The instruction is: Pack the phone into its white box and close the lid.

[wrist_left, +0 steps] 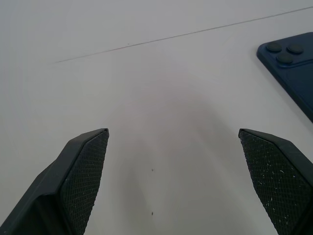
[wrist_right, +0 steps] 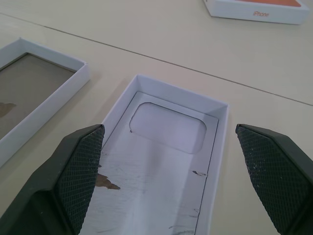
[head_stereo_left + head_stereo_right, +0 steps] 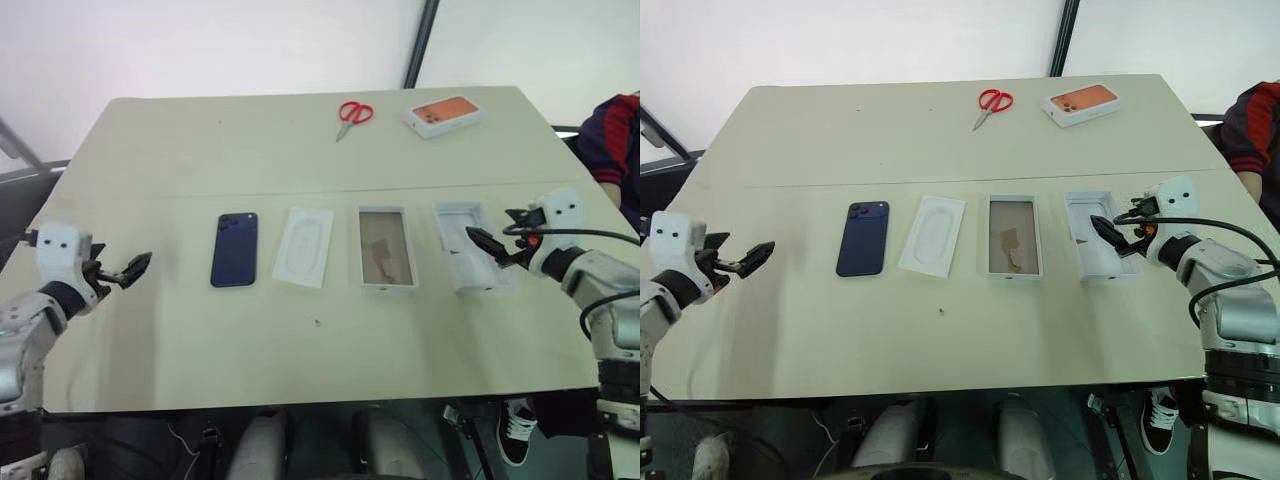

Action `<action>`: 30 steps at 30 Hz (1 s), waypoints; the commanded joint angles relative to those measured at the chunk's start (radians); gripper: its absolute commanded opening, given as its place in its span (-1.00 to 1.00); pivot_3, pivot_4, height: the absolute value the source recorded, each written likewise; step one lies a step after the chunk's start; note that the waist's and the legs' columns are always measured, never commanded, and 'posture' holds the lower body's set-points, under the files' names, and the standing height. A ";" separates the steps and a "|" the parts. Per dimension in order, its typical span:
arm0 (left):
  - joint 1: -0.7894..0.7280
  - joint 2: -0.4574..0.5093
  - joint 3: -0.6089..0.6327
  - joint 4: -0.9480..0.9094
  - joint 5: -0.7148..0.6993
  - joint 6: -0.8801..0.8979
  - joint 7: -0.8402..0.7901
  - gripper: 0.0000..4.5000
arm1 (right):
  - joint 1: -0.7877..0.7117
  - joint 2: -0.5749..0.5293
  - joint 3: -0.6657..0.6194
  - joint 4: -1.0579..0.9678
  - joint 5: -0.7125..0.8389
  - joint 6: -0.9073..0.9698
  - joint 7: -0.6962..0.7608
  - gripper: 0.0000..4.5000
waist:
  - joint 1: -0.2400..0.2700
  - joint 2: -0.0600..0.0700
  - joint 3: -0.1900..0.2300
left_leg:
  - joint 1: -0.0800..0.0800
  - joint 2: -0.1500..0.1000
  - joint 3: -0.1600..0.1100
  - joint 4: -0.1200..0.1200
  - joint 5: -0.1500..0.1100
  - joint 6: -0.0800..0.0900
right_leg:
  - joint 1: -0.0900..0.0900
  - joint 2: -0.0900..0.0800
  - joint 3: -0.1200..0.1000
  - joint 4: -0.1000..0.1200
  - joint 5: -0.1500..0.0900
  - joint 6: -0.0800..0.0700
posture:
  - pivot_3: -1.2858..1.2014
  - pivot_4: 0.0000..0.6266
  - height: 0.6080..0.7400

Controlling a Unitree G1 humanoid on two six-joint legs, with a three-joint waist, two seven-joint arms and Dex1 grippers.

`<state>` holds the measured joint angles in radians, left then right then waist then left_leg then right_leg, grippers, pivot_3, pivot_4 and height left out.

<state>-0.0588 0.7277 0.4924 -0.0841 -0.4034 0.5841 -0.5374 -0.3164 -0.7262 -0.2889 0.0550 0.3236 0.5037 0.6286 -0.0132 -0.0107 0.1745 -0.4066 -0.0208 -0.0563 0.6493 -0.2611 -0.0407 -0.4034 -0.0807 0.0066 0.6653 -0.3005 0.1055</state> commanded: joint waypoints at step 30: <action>-0.122 -0.115 -0.141 -0.155 -0.054 0.131 0.101 0.98 | -0.036 0.017 0.099 -0.135 0.016 0.000 0.049 1.00 | 0.002 0.000 0.000 | 0.000 0.000 0.000 0.000 0.000 0.000 | 0.000 0.000 0.000 0.000 0.000 0.000 | 0.03 -0.52 1.00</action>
<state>-0.0882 0.6930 0.4744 -0.0989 -0.4082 0.6268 -0.4955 -0.3157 -0.7285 -0.2702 0.0487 0.3183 0.5072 0.6405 -0.0117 -0.0102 0.1747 -0.4067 -0.0209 -0.0563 0.6497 -0.2611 -0.0407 -0.4030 -0.0809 0.0066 0.6652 -0.3005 0.1055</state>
